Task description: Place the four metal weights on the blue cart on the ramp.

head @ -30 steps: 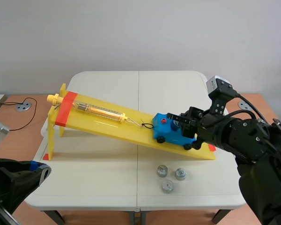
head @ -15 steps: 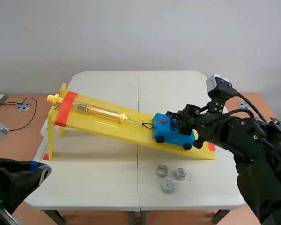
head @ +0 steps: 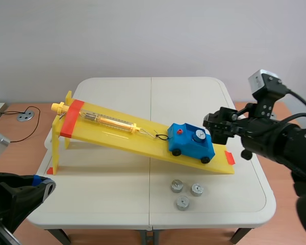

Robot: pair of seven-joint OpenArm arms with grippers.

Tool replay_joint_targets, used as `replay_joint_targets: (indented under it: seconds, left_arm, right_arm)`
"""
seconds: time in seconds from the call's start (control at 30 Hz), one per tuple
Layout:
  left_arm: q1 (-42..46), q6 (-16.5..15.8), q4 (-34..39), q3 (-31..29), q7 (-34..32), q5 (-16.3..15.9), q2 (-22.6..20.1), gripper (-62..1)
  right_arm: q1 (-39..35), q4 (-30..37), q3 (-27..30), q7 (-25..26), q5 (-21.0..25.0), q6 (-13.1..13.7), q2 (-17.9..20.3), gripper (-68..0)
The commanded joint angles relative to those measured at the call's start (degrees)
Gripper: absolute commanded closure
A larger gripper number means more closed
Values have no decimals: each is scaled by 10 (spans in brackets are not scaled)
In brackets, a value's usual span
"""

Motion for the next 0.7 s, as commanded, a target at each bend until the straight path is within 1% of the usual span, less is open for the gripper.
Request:
replay_joint_targets:
  seconds: [0.0, 0.17, 0.23, 0.4, 0.57, 0.67]
  left_arm:
    - [-5, -8, 40, -10, -46, -38, 3, -38]
    - [-5, -8, 40, -10, -46, -38, 3, -38]
    - [-5, -8, 40, -10, -46, -38, 3, -38]
    - [-5, -8, 40, -10, -46, -38, 3, -38]
    - [-5, -8, 40, -10, -46, -38, 3, -38]
    - [-5, -8, 40, -10, -46, -38, 3, -38]
  right_arm:
    - [2, 111, 8, 62, 49, 41, 49, -291]
    - [-64, 188, 8, 52, 53, 56, 94, -291]
    - [-90, 216, 8, 45, 60, 56, 113, -291]
    - [-153, 281, 8, 28, 60, 56, 163, -291]
    - [-203, 326, 9, 11, 60, 56, 212, -291]
    - [-227, 340, 13, 9, 60, 55, 226, -291]
